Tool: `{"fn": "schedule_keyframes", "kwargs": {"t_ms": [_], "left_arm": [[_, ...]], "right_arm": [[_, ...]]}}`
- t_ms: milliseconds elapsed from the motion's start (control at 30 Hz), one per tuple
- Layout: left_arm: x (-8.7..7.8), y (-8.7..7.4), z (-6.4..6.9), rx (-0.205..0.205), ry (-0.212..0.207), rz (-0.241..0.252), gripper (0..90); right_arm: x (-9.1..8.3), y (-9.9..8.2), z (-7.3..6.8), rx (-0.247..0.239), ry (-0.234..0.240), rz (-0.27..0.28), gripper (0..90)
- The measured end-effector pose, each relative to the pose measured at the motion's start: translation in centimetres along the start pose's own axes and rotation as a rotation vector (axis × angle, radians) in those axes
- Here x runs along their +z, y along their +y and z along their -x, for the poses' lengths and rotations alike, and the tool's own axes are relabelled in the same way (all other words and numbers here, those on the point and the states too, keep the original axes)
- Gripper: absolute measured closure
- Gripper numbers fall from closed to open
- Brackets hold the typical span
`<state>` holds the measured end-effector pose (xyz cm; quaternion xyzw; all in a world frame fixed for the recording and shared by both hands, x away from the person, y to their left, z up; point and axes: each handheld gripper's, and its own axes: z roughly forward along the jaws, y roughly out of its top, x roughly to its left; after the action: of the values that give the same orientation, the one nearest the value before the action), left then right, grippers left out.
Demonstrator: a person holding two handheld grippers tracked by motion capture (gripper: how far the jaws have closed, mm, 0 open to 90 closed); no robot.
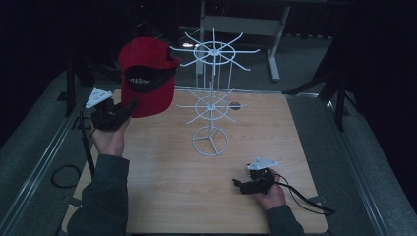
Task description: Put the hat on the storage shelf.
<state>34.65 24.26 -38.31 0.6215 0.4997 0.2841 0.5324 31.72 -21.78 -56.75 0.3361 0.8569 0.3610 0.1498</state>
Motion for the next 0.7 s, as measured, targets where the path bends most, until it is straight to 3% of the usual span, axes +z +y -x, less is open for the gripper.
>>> {"fn": "schedule_keyframes", "kwargs": {"t_ms": [433, 700], "left_arm": [[-0.7, 0.9, 0.5, -0.016, -0.014, 0.056, 85.6], [-2.0, 1.8, 1.0, -0.010, -0.025, 0.105, 85.6]], "right_arm": [[0.0, 0.0, 0.0, 0.001, 0.000, 0.000, 14.7], [0.0, 0.0, 0.0, 0.001, 0.000, -0.001, 14.7]]}}
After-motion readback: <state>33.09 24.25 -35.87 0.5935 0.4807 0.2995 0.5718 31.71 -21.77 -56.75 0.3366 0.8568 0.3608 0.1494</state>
